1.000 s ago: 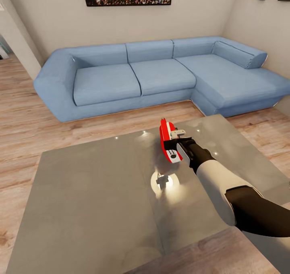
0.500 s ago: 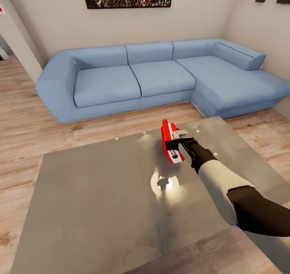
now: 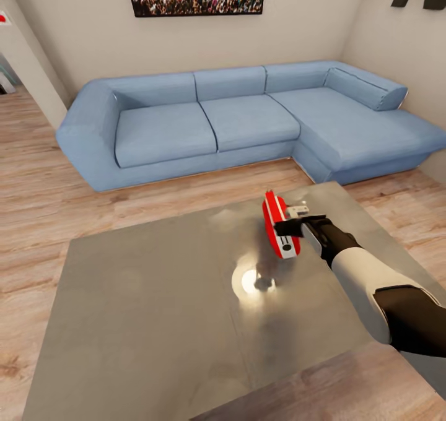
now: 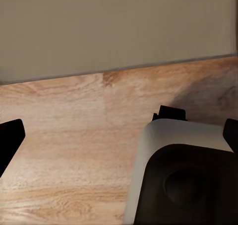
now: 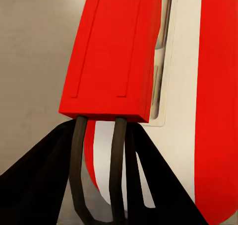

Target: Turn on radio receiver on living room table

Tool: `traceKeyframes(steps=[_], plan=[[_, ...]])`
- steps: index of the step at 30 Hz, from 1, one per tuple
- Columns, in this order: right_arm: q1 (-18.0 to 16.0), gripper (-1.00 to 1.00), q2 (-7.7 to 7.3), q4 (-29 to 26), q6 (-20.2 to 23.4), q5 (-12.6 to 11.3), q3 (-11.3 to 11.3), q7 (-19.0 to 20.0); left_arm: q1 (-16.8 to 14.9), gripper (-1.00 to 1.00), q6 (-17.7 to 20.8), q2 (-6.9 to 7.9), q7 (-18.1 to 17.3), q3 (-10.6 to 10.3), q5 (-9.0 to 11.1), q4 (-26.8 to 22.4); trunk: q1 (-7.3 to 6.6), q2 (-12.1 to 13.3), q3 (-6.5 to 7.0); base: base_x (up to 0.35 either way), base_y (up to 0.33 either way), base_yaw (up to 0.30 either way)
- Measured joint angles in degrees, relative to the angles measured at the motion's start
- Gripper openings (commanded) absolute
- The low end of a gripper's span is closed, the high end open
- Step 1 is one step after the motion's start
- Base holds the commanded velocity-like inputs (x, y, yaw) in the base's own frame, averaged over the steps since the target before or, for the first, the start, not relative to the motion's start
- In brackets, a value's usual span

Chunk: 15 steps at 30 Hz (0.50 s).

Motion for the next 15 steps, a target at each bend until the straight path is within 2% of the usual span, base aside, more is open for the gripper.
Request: traceKeyframes(steps=[5, 9, 15], plan=[[-0.04, -1.00, -1.96, 0.19, -0.06, 0.26, 0.02, 2.79, 0.00, 1.00, 0.00, 0.00, 0.00, 0.01, 0.00, 0.08, -1.10, 2.00, 0.90, 0.000, 0.000, 0.000], [-0.04, -1.00, -2.44, 0.27, -0.02, -0.03, 0.03, 6.76, 0.00, 1.00, -0.01, 0.00, 0.00, -0.04, 0.00, 0.09, -1.98, 3.61, 1.62, 0.000, 0.000, 0.000], [0.00, -1.00, -2.65, 0.29, -0.10, 0.11, 0.04, 8.56, 0.00, 1.00, -0.04, 0.00, -0.03, -0.05, 0.00, 0.09, -3.29, 6.02, 2.69, 0.000, 0.000, 0.000]])
